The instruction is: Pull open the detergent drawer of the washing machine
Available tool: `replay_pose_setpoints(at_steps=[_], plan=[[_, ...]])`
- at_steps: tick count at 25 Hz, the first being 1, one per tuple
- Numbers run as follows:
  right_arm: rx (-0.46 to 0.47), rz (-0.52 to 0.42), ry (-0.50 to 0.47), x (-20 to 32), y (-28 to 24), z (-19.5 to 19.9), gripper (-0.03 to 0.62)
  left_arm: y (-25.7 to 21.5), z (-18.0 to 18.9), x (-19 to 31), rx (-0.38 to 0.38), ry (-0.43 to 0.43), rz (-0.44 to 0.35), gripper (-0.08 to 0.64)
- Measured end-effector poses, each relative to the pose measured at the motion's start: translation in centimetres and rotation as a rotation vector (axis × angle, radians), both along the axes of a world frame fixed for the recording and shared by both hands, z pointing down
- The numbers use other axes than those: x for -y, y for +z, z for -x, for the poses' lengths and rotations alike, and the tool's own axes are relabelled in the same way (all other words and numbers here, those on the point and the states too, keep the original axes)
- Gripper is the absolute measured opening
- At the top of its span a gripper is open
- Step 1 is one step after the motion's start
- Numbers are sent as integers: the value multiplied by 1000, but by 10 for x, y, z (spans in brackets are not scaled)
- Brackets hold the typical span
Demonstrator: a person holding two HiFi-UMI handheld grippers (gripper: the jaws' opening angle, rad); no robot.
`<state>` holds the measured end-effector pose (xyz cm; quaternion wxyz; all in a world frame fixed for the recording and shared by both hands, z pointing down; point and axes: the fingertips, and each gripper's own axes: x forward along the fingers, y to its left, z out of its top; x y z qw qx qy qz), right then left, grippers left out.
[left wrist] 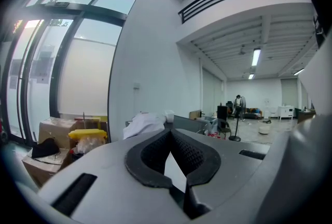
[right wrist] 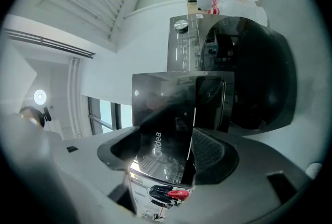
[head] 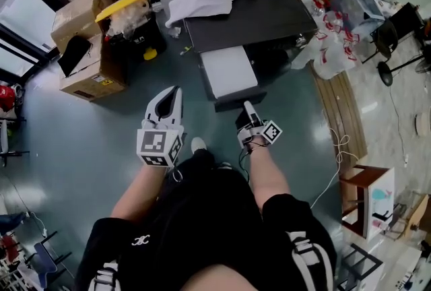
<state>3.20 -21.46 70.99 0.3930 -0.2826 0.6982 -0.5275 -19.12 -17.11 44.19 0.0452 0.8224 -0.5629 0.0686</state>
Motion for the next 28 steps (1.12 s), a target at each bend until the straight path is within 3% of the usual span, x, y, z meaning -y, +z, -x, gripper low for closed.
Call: replay_pose_setpoints(at_steps=[28], plan=[[-18, 56, 13, -59, 13, -23, 265, 3, -2, -64, -3, -47, -1, 2]])
